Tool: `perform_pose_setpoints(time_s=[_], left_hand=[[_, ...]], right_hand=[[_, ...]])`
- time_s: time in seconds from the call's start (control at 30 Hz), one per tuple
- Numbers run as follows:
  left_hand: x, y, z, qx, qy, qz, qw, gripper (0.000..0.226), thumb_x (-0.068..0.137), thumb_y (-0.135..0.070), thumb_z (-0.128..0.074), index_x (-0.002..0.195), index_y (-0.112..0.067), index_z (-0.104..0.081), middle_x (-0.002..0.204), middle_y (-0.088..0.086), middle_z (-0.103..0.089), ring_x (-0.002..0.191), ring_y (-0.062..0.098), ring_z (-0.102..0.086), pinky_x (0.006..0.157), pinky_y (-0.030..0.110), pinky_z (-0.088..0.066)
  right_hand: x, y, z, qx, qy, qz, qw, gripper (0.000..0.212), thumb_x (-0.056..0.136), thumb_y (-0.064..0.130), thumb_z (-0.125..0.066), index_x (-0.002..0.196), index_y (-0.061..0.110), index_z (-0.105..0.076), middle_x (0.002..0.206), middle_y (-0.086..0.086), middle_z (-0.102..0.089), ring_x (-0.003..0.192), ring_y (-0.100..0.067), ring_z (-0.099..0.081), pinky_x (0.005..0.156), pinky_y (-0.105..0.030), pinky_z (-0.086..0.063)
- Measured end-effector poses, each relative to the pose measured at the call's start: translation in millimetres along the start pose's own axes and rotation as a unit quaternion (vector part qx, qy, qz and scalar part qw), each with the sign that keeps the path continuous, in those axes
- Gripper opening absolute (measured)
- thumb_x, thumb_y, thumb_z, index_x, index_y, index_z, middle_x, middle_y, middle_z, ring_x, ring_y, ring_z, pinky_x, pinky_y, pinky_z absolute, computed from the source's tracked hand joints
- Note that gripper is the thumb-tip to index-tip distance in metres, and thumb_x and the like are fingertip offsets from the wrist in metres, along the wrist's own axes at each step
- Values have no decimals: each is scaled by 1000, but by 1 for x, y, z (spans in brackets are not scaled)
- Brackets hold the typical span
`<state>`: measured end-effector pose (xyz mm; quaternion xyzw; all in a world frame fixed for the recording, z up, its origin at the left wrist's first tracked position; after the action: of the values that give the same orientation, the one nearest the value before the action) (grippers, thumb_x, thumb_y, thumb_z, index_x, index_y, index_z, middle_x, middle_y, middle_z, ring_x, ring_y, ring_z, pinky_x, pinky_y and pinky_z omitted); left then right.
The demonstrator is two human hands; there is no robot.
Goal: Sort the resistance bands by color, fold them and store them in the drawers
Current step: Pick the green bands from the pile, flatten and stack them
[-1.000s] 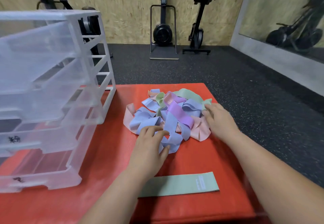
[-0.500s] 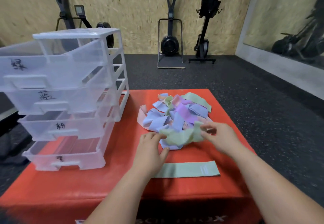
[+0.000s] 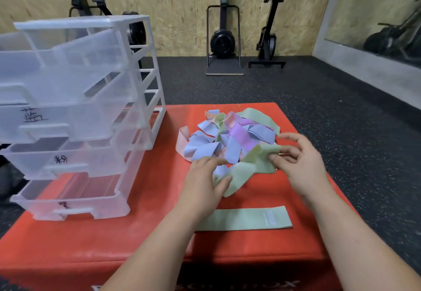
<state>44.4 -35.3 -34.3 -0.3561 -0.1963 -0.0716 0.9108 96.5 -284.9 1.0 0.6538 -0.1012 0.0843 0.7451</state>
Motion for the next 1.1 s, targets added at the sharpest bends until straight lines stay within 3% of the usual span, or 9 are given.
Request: perform_pose_setpoints(time_s=[0.17,0.27,0.33,0.5,0.67,0.77,0.9,1.0,1.1], left_hand=[[12,-12,-8,-61,-6,-9,998,41,96,-42,-73,135,-34,-63,130,-24,-62,128,3,-51,107,22,-40],[19,-16,-10,-107,-16,-10,994,53,91,-43,-80,140,-37,-58,131,-25,-61,129,6,-54,106,25,-44],[22,-23,-11,-110,-17,-29,993,57,85,-42,-86,135,-37,-60,127,-24,-60,122,6,-56,102,23,-45],[27,-35,-19,-14,-22,-111,993,21,89,-35,-83,106,-29,-74,100,-16,-66,98,9,-56,87,30,-47],[33,-19,-10,-76,-36,-29,996,7,98,-36,-74,102,-33,-79,101,-16,-65,104,8,-59,87,22,-45],[35,-11,0,-165,-34,28,985,12,102,-34,-69,99,-37,-80,99,-13,-66,98,11,-63,82,27,-49],[34,-6,9,-236,-30,56,970,19,105,-31,-62,109,-31,-80,100,-5,-75,96,19,-69,85,45,-56],[28,-6,15,-263,-21,73,962,20,108,-24,-61,113,-22,-80,104,-1,-79,98,22,-72,89,44,-58],[22,-7,26,-292,-43,83,952,13,104,-16,-67,110,-15,-79,97,0,-81,90,16,-73,84,35,-58]], right_hand=[[11,1,-11,-3,10,-2,1000,36,90,-1,-77,118,21,-74,100,-3,-78,81,-17,-70,80,-51,-60],[14,-1,-20,13,14,-20,1000,34,88,3,-79,117,20,-73,79,1,-73,72,-18,-70,76,-46,-58],[16,-2,-24,7,6,-24,1000,33,86,6,-82,112,24,-74,79,-7,-73,72,-23,-71,75,-46,-59],[21,-13,-32,-40,-1,-41,998,27,83,14,-86,103,27,-75,81,-2,-75,73,-18,-70,77,-49,-62],[20,-16,-30,-134,3,-23,991,29,80,54,-78,105,40,-74,93,7,-75,80,-18,-73,82,-51,-62],[15,0,-39,-142,36,30,989,33,86,61,-68,113,44,-73,113,16,-69,104,-10,-68,92,-48,-58],[-1,18,-61,-150,117,91,978,41,86,45,-81,125,46,-68,127,28,-64,127,-4,-57,103,-43,-51],[-7,16,-70,-157,128,87,975,56,82,36,-86,132,47,-62,114,25,-70,119,-7,-63,103,-44,-51],[-7,16,-71,-171,105,86,976,43,85,23,-83,122,40,-69,95,19,-72,102,-7,-67,96,-43,-53]])
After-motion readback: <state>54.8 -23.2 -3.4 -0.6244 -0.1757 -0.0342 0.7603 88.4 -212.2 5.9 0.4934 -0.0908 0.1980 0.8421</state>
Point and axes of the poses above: each hand's wrist, its own x-axis towards the middle knuckle, its own z-axis out of the back of the hand, y = z × x, the point moved 8 cm from there along x, towards the middle knuckle
